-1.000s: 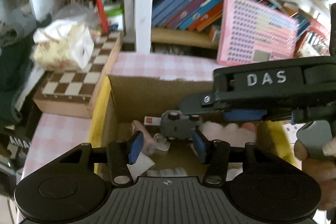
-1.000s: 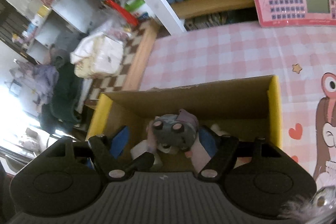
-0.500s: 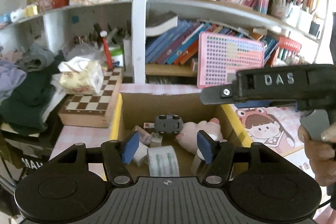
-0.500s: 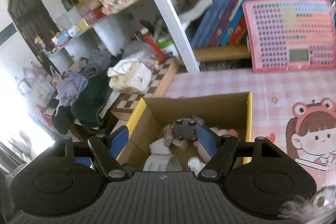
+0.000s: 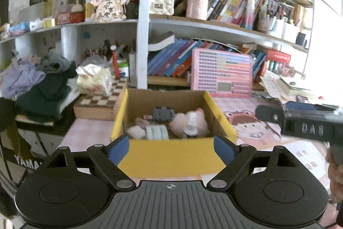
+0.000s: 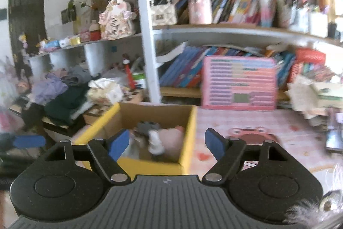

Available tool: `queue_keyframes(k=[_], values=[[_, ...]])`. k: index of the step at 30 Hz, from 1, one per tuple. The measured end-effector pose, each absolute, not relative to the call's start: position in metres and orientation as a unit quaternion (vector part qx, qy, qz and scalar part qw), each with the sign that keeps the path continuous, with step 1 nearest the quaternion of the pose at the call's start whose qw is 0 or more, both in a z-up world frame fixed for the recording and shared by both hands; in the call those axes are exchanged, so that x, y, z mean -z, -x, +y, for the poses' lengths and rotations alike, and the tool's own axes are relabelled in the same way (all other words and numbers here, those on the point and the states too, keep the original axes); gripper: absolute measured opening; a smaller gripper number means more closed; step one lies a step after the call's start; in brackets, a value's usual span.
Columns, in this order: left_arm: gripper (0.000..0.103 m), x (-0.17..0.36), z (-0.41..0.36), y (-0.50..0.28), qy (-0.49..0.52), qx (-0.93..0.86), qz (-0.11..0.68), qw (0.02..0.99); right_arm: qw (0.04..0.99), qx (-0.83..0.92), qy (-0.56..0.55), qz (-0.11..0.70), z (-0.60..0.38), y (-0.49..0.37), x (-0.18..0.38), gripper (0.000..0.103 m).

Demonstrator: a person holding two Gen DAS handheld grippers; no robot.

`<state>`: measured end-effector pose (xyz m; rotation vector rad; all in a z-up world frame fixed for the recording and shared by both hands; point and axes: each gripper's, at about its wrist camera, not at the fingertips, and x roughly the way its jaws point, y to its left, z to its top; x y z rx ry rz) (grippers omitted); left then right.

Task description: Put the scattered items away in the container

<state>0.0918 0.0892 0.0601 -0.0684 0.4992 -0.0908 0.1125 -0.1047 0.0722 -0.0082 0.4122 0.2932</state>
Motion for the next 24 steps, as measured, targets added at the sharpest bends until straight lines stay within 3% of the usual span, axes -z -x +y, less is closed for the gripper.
queue_keyframes(k=[15, 24], values=[[0.101, -0.006, 0.032, -0.036, -0.015, 0.039, 0.279, 0.959, 0.969, -0.065, 0.083, 0.223, -0.140, -0.015, -0.010, 0.098], [0.102, 0.000, 0.032, -0.030, 0.011, 0.018, 0.311, 0.950, 0.962, -0.067, 0.038, 0.263, -0.161, -0.013, 0.000, 0.103]])
